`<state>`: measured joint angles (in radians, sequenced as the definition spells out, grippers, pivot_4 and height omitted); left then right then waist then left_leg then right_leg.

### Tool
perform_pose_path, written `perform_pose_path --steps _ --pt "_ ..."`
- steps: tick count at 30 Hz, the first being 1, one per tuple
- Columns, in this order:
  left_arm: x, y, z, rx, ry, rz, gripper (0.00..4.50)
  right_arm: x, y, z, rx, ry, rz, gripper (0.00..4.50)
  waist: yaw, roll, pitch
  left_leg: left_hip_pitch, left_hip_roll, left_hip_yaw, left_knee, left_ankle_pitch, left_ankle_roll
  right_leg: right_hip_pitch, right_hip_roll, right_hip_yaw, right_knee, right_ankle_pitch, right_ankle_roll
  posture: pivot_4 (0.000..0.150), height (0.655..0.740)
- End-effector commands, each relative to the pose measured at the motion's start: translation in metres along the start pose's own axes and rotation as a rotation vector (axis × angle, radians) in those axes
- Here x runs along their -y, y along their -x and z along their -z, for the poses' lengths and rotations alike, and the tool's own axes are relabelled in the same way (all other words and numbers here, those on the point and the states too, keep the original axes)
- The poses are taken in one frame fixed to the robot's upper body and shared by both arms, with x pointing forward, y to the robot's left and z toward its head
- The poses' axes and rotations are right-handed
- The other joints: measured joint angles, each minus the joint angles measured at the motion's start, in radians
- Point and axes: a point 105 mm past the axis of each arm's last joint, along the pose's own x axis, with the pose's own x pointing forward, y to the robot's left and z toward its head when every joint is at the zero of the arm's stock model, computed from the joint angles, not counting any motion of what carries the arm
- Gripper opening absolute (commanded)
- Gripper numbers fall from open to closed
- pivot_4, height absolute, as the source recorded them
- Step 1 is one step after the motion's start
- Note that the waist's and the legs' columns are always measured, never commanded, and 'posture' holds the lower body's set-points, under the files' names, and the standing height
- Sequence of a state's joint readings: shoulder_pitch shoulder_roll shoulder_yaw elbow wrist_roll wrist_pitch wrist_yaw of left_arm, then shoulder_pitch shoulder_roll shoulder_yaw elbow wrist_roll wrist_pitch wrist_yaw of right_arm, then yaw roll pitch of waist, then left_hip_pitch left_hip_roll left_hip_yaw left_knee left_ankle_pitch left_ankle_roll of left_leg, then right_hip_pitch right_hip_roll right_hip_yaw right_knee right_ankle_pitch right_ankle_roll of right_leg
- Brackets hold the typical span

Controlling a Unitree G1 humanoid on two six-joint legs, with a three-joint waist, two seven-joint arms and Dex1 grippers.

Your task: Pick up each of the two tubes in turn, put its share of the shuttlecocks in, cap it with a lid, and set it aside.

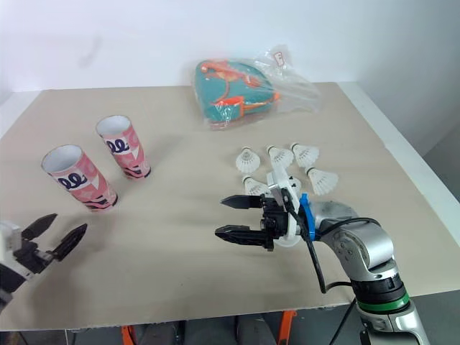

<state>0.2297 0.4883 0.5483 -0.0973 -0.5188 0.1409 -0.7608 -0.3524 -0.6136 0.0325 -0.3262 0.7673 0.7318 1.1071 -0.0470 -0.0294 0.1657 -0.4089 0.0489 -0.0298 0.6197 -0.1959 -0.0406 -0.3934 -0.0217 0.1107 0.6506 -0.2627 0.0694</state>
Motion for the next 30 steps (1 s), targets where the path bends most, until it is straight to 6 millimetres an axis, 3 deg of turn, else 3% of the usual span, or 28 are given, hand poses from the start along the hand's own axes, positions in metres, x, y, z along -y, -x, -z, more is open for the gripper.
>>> perform_pose_path --steps 1,7,14,20,26,27,29,30 --pt "-0.012 -0.012 -0.004 0.038 -0.017 -0.022 4.5 -0.006 0.003 -0.012 0.029 0.057 -0.005 4.43 0.0 0.0 0.0 0.0 0.0 0.0 0.0 0.0 0.0 0.0 0.0 0.0 0.0 0.0 0.0 0.15 0.74" --pt "-0.013 -0.048 -0.003 0.059 -0.029 0.043 4.5 -0.011 0.006 -0.015 0.035 0.086 0.005 4.43 0.002 0.0 0.0 0.0 0.0 -0.001 0.001 0.0 0.0 0.001 0.001 0.0 0.0 0.001 0.002 0.15 0.74" --pt "-0.01 -0.075 -0.013 0.101 -0.032 0.115 4.5 -0.012 0.01 -0.015 0.043 0.099 0.045 4.43 0.001 -0.001 0.0 0.0 0.0 -0.002 0.0 0.0 0.0 0.001 0.001 0.0 0.0 0.002 0.0 0.15 0.74" --pt "-0.009 -0.091 -0.016 0.101 -0.06 0.142 4.5 -0.013 0.011 -0.014 0.045 0.103 0.069 4.43 0.001 -0.001 0.0 0.0 0.0 -0.002 0.0 0.0 0.0 0.001 0.001 0.0 0.0 0.002 0.0 0.15 0.74" --pt "-0.005 -0.098 -0.006 0.067 -0.058 0.166 4.5 -0.015 0.015 -0.014 0.049 0.103 0.102 4.43 0.002 -0.001 0.0 -0.001 0.0 -0.003 0.0 0.0 0.0 0.001 0.002 0.0 0.0 0.002 0.0 0.15 0.74" --pt "-0.005 -0.099 -0.006 0.07 -0.054 0.163 3.99 -0.015 0.016 -0.014 0.049 0.103 0.105 4.5 0.001 -0.001 0.0 -0.001 0.0 -0.003 0.0 0.0 0.0 0.001 0.002 0.0 0.0 0.002 0.0 0.15 0.74" --pt "-0.005 -0.099 -0.006 0.072 -0.057 0.161 3.42 -0.015 0.016 -0.014 0.049 0.102 0.109 4.5 0.001 -0.001 0.0 -0.001 0.0 -0.003 0.0 0.0 0.0 0.001 0.002 0.0 0.0 0.002 0.0 0.15 0.74" --pt "-0.005 -0.099 -0.006 0.072 -0.061 0.162 3.42 -0.015 0.015 -0.015 0.049 0.102 0.11 4.5 0.001 -0.001 0.0 -0.001 0.0 -0.003 0.0 0.0 0.0 0.001 0.002 0.0 0.0 0.002 0.0 0.15 0.74"
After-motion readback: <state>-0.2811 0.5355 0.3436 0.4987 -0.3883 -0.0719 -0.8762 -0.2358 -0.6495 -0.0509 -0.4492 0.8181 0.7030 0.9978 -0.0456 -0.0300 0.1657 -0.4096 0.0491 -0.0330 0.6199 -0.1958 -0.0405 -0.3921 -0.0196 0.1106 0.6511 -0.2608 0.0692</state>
